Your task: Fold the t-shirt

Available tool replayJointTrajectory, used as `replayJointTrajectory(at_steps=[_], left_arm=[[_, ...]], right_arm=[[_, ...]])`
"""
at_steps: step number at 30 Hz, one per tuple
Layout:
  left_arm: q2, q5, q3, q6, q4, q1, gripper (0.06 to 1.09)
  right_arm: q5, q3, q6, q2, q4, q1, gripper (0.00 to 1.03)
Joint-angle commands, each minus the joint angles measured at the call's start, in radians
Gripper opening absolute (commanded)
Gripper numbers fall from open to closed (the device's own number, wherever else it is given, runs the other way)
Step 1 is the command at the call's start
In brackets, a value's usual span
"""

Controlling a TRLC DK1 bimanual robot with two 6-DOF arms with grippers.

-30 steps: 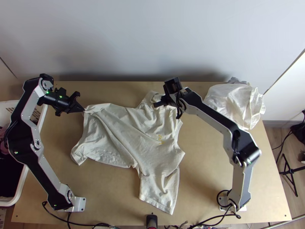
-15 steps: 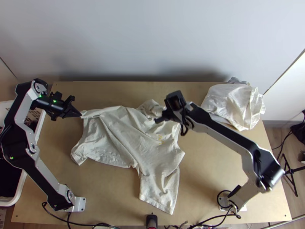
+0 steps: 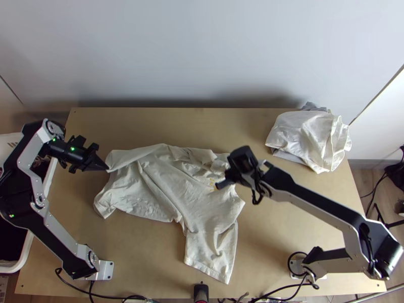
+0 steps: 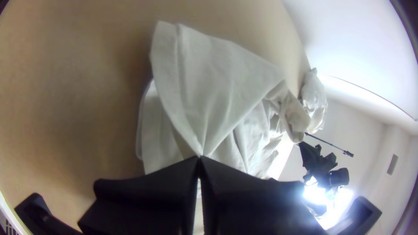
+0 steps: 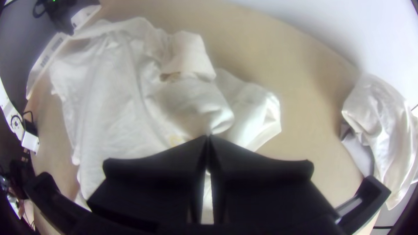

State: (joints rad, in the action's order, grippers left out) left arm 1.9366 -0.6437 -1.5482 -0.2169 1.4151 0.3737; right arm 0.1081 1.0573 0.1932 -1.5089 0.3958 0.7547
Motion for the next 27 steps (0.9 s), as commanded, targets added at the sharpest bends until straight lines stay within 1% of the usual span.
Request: replayJointTrajectory(at_steps=[1,10,14,16,17,18,19,20,23,24,25,27], left_arm=[[-0.019,0.001,0.079,-0.059,0.007,0.034,0.16],[-0.027,0.010,0.137,-0.179,0.018,0.053,0.16],[-0.010,0.013,0.158,-0.213,0.018,0.056,0.16],[0.018,0.019,0.154,-0.214,0.008,0.056,0.18],[0.042,0.030,0.145,-0.216,0.008,0.053,0.28],[0.065,0.038,0.132,-0.217,0.008,0.053,0.55],[0.073,0.038,0.128,-0.217,0.010,0.057,0.86],[0.071,0.039,0.129,-0.223,0.007,0.062,1.01],[0.048,0.039,0.123,-0.228,0.005,0.076,1.03],[0.039,0.039,0.122,-0.226,0.005,0.082,1.03],[0.025,0.039,0.122,-0.228,0.008,0.088,1.04],[-0.002,0.036,0.126,-0.223,0.010,0.111,1.04]], right_arm=[[-0.007,-0.152,-0.001,0.079,-0.011,0.063,0.03],[-0.025,-0.261,-0.005,0.105,-0.008,0.144,0.03],[-0.033,-0.295,-0.005,0.105,-0.021,0.141,0.03],[-0.031,-0.309,0.000,0.105,-0.044,0.135,0.05],[-0.031,-0.309,0.011,0.104,-0.051,0.130,0.07],[-0.031,-0.310,0.020,0.104,-0.051,0.127,0.08],[-0.030,-0.313,0.020,0.105,-0.051,0.124,0.11],[-0.027,-0.316,0.020,0.105,-0.051,0.123,0.18],[-0.019,-0.326,0.020,0.127,-0.051,0.104,0.33],[-0.021,-0.326,0.022,0.134,-0.043,0.098,0.42],[-0.021,-0.324,0.022,0.144,-0.031,0.094,0.49],[-0.021,-0.315,0.023,0.162,0.000,0.083,0.57]])
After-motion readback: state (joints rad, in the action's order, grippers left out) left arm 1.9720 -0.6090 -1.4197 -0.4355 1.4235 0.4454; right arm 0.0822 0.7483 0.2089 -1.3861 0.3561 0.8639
